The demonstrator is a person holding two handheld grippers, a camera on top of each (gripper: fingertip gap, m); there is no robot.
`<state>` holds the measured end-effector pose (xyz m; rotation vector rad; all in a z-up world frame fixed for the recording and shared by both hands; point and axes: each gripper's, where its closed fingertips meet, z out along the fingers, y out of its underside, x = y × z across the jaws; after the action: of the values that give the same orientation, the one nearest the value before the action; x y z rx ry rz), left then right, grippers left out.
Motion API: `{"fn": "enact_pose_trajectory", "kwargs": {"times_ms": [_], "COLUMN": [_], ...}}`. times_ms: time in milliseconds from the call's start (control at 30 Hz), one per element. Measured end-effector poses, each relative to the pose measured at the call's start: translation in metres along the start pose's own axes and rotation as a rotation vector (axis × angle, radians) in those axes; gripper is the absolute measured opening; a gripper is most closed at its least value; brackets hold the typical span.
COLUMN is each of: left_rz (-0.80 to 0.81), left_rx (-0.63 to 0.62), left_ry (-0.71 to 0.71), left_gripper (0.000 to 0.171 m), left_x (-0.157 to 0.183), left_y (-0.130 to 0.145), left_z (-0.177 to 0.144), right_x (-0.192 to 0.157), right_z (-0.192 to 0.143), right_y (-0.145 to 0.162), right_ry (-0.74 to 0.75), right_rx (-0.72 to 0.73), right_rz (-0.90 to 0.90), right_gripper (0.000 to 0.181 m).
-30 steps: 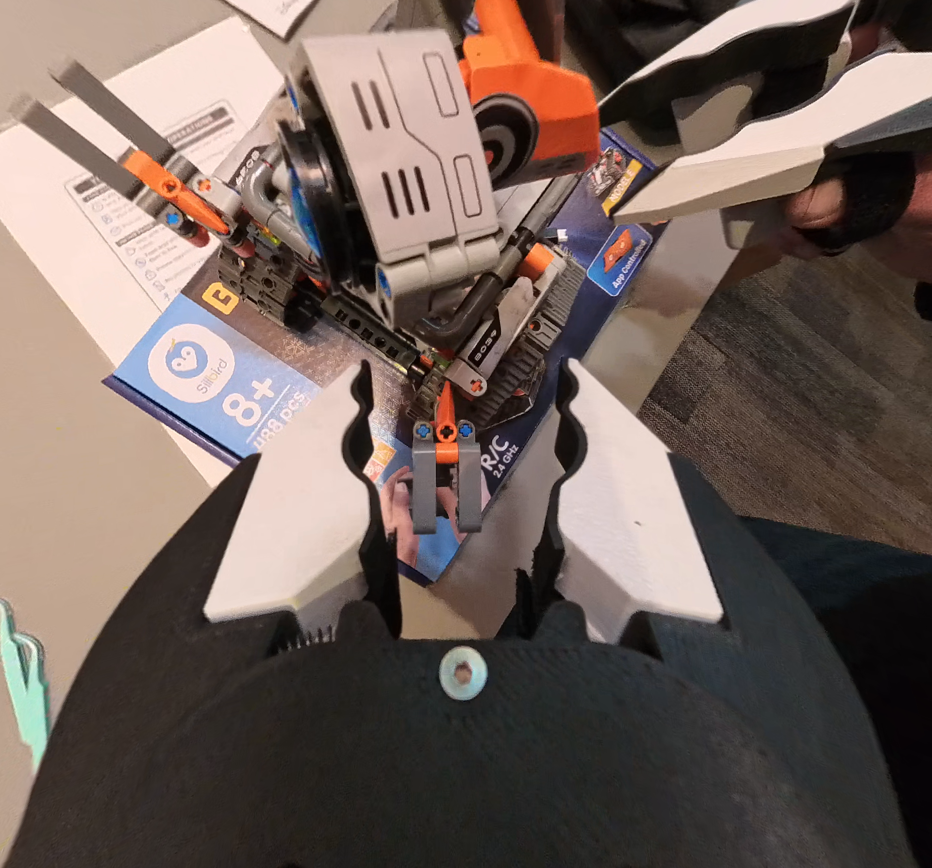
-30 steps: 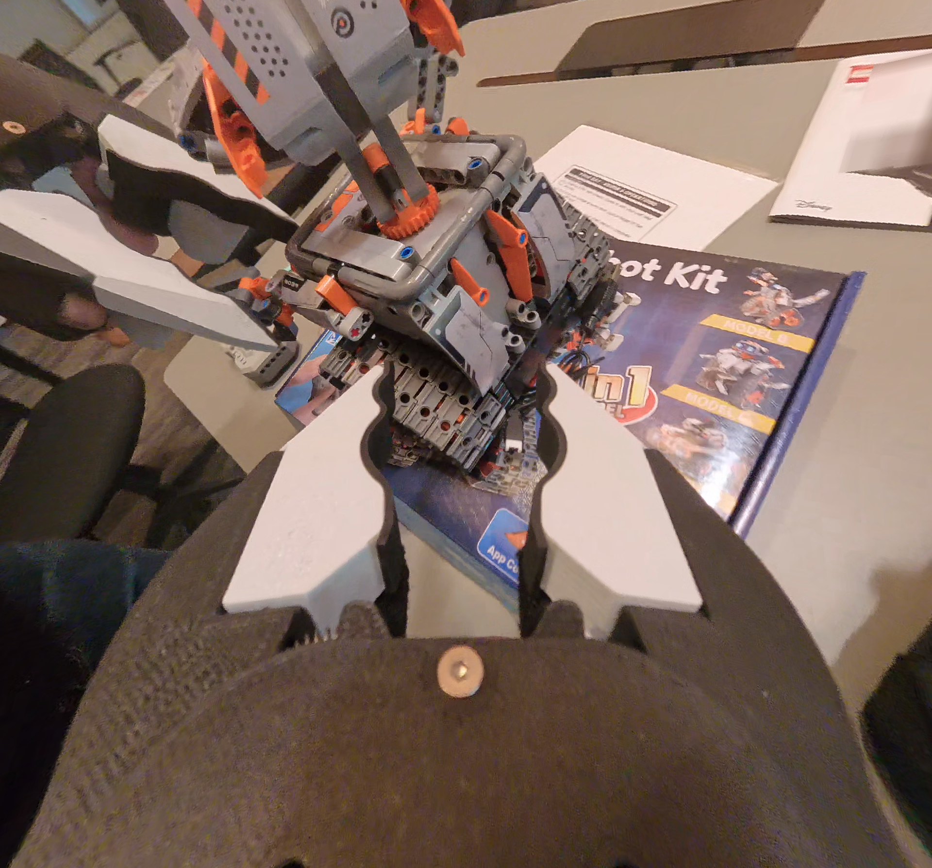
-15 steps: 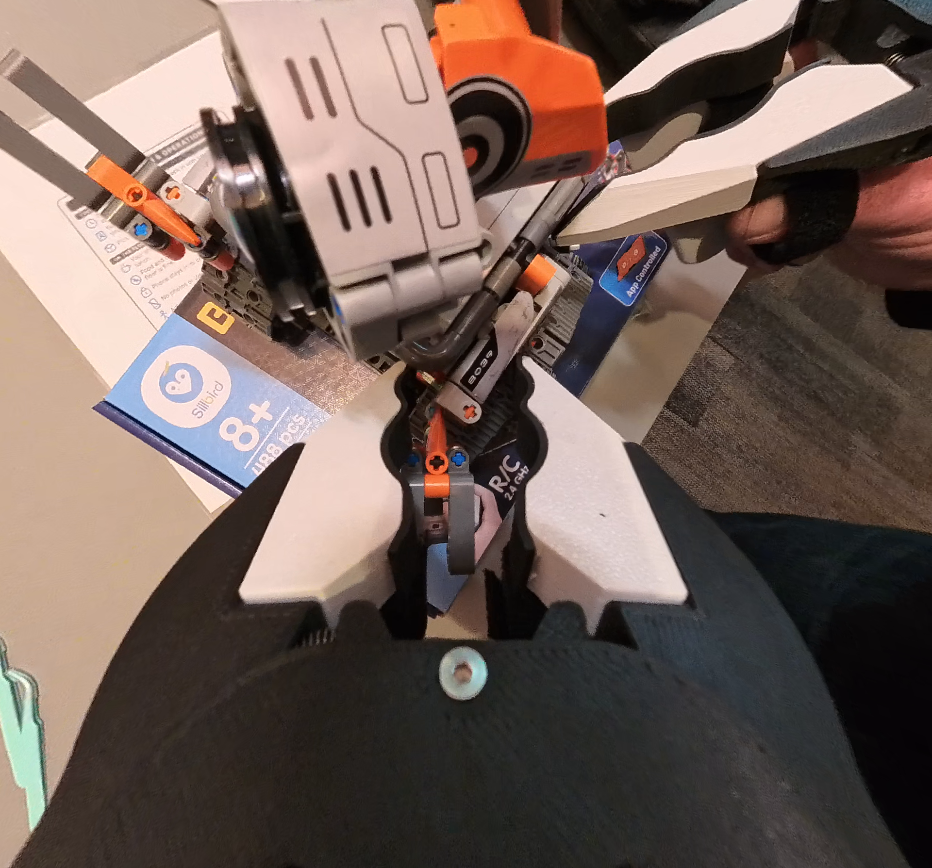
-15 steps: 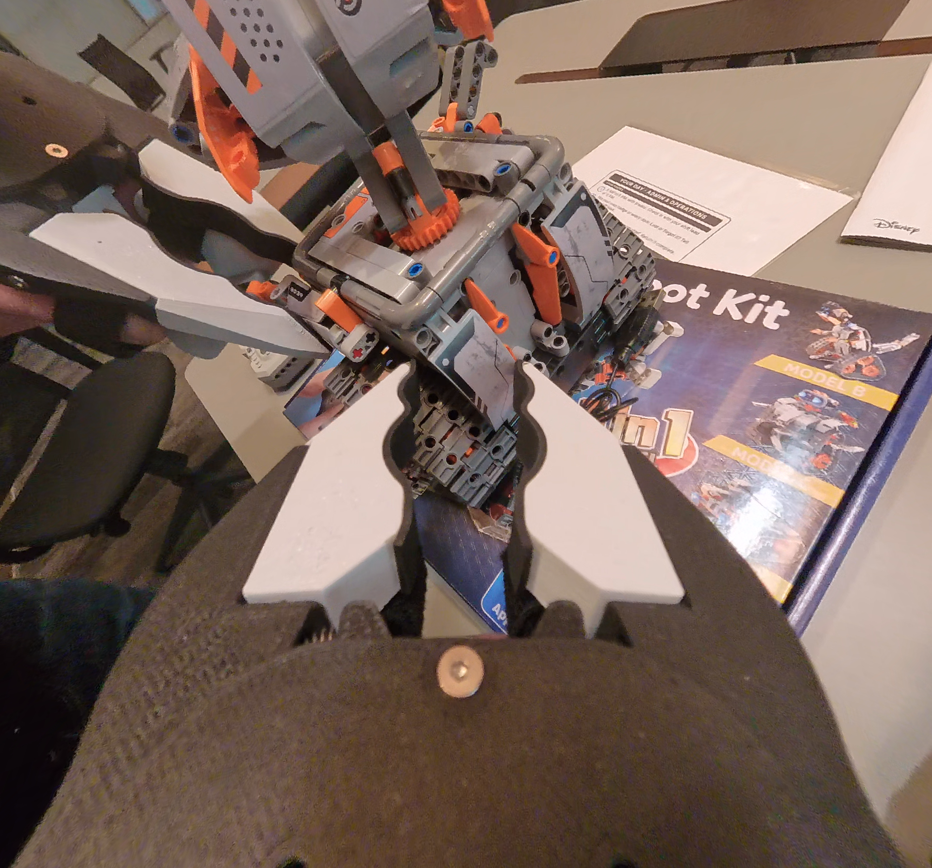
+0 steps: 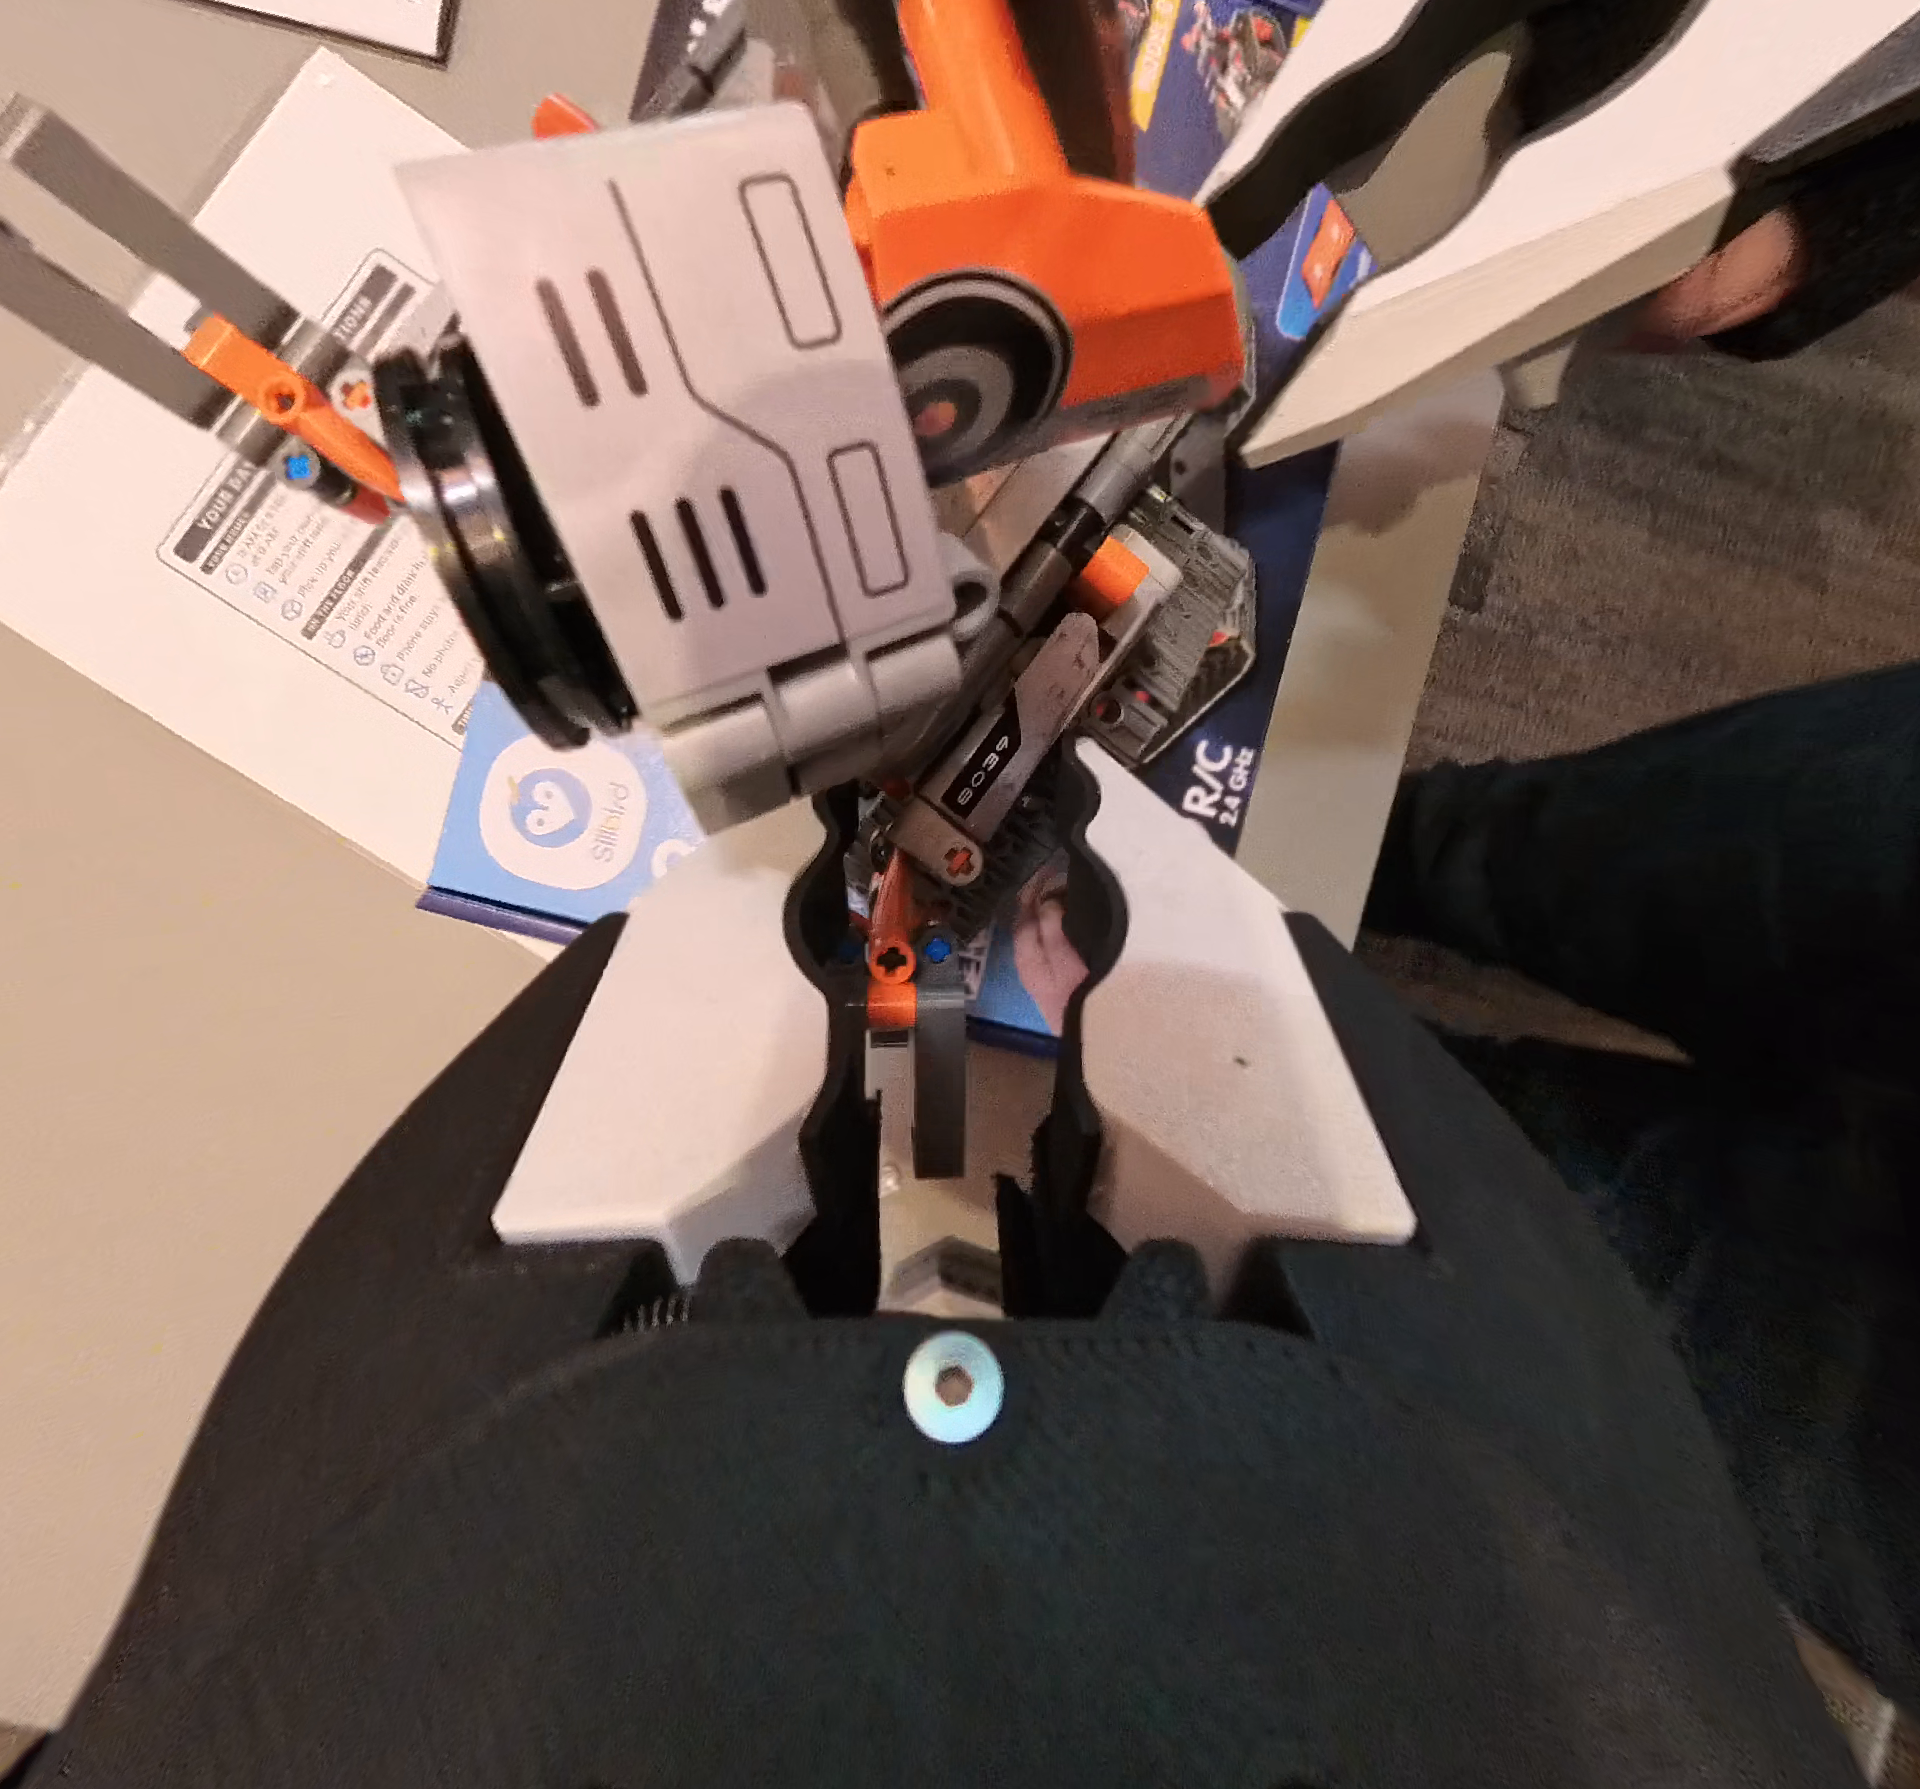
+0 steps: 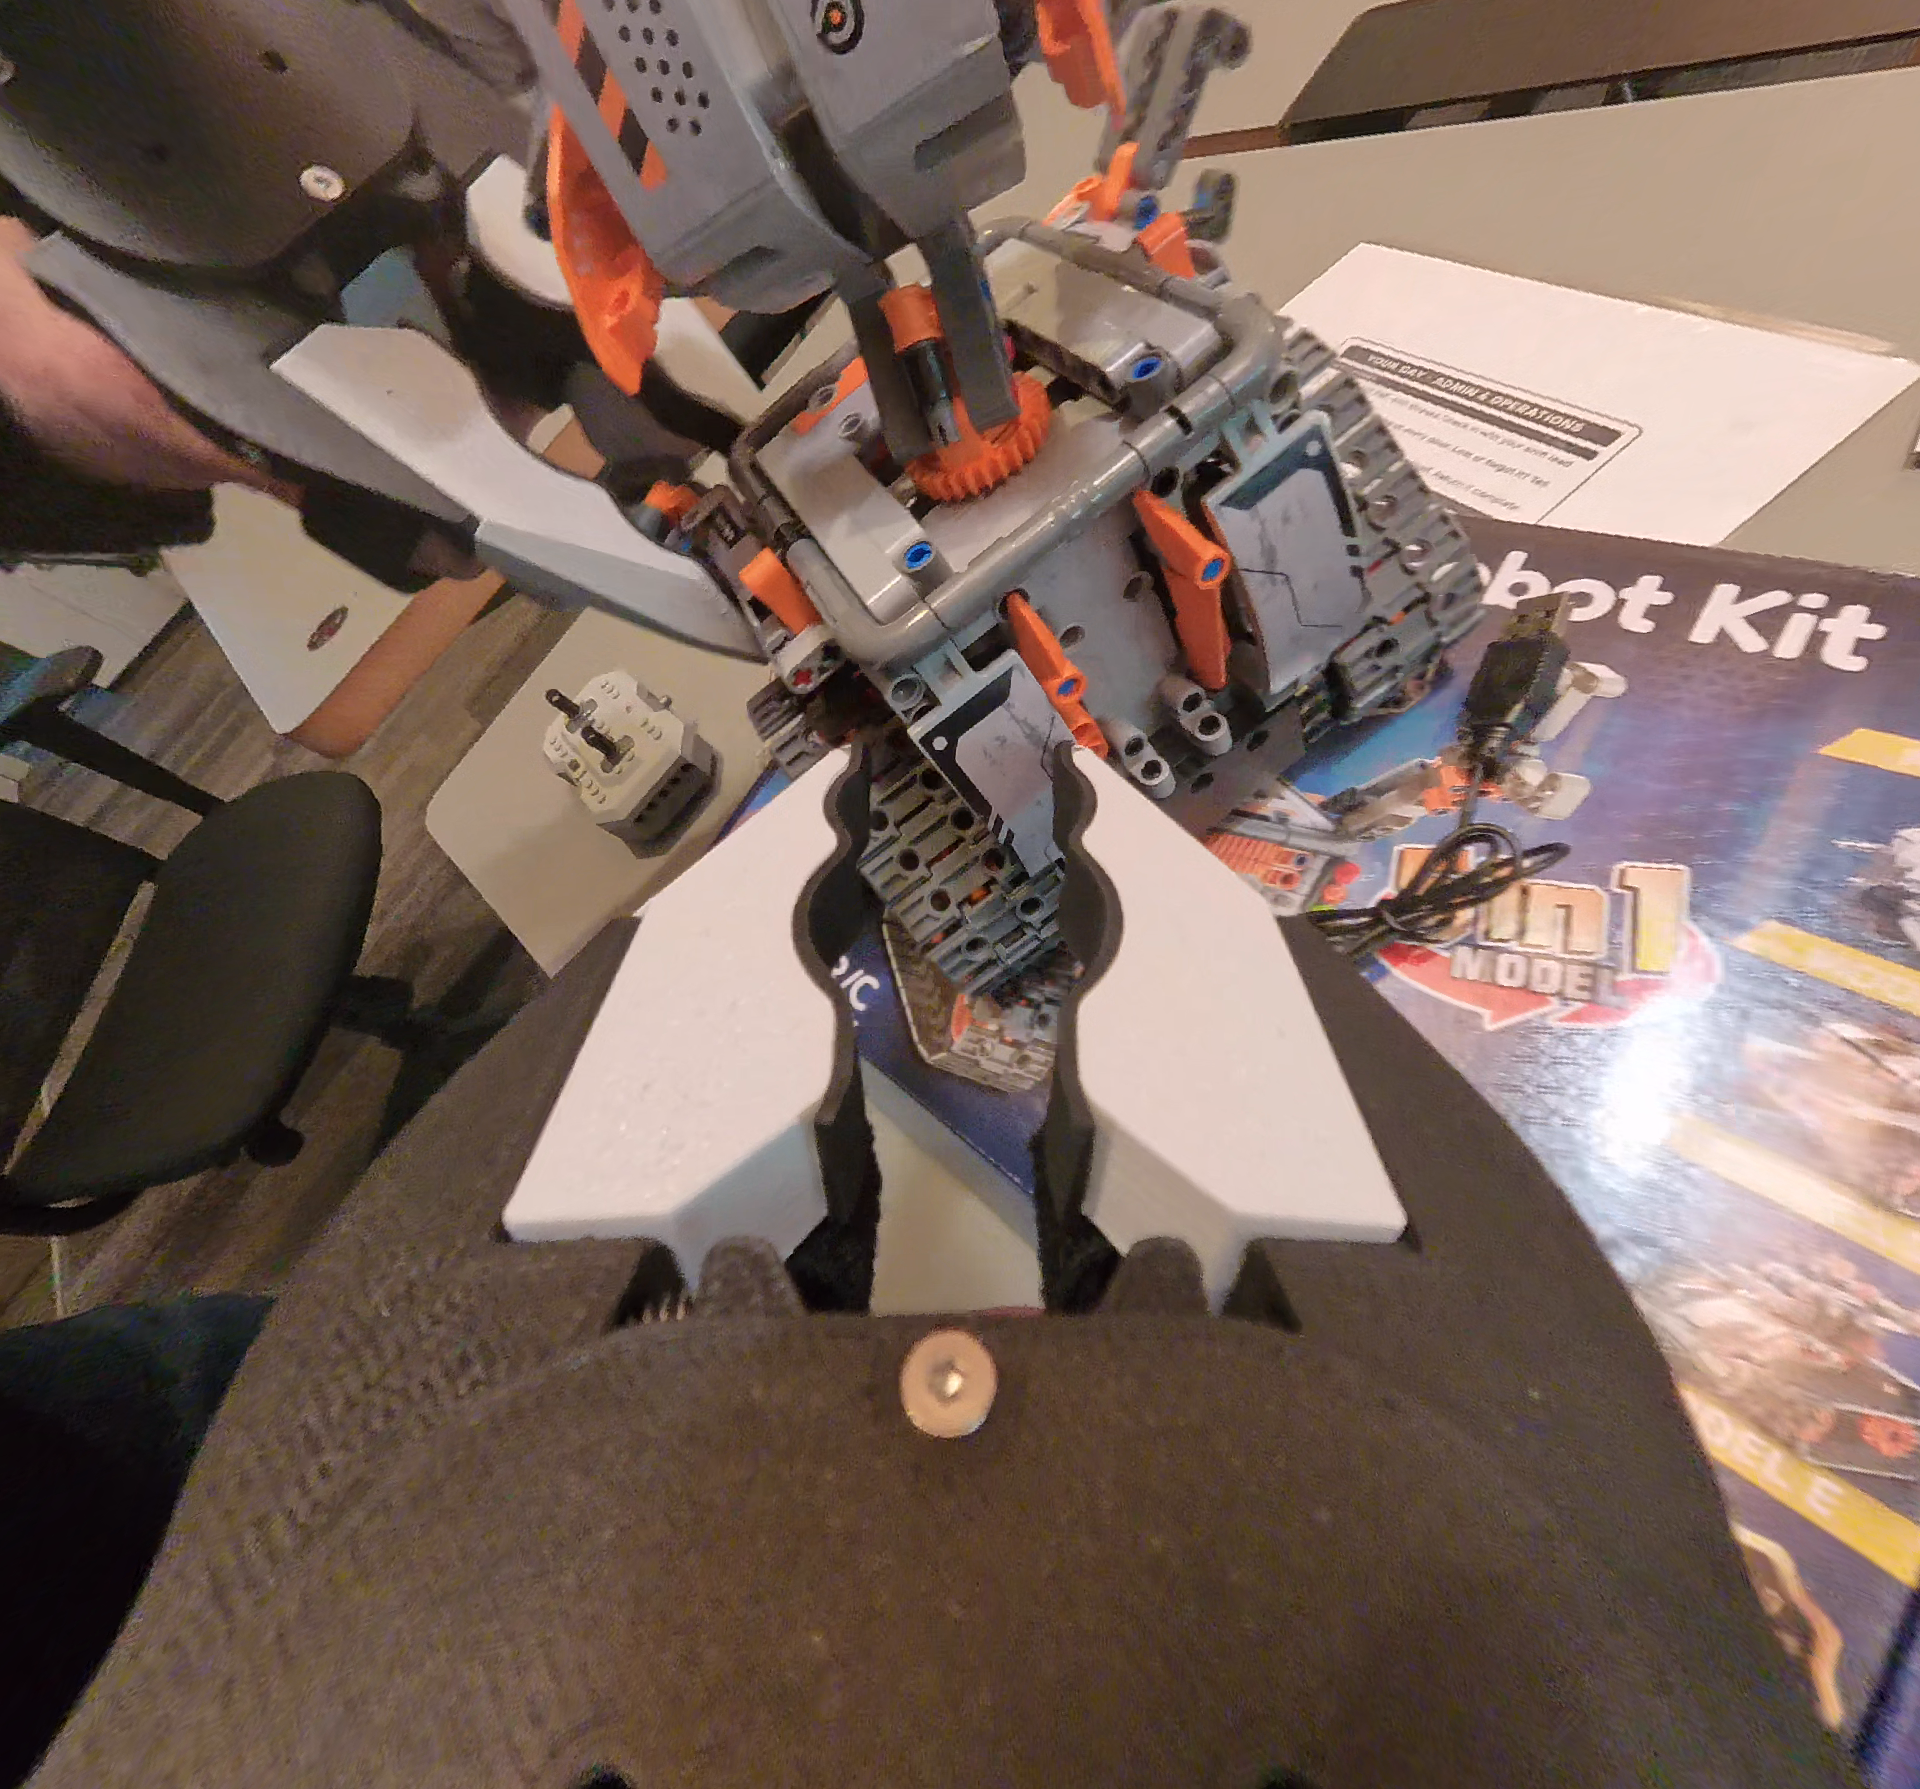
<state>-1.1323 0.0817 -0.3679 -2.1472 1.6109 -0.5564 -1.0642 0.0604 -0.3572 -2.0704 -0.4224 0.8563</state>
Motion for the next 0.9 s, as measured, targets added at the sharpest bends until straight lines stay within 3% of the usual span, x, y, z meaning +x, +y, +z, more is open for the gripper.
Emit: {"fn": "enact_pose_trajectory", "kwargs": {"times_ms": [167, 300, 467, 633, 767, 900], "left_rz": [0.049, 0.002, -0.090, -0.162, -0.214, -0.201], "left_rx": [-0.016, 0.002, 0.033, 0.078, 0.094, 0.121], "left_ry": [0.032, -0.002, -0.075, -0.120, -0.157, -0.148], "left_gripper": [0.038, 0.050, 0.055, 0.055, 0.055, 0.049], "left_x": [-0.010, -0.011, -0.009, 0.001, 0.012, 0.037], "left_y": [0.002, 0.000, 0.010, 0.013, 0.022, 0.017], "left_z": [-0.002, -0.006, -0.019, -0.041, -0.060, -0.070], "right_x": [-0.007, 0.035, 0.085, 0.082, 0.075, 0.075], "right_z": [-0.004, -0.029, -0.042, -0.024, -0.015, -0.017], "right_y": [0.000, 0.004, 0.047, 0.064, 0.058, 0.052], "right_ry": [-0.066, 0.043, 0.216, 0.201, 0.192, 0.169], "right_rx": [0.001, -0.001, -0.169, -0.237, -0.207, -0.179], "right_rz": [0.026, 0.076, -0.028, -0.163, -0.228, -0.190], "right_gripper": [0.031, 0.032, 0.033, 0.030, 0.008, 0.008]}}
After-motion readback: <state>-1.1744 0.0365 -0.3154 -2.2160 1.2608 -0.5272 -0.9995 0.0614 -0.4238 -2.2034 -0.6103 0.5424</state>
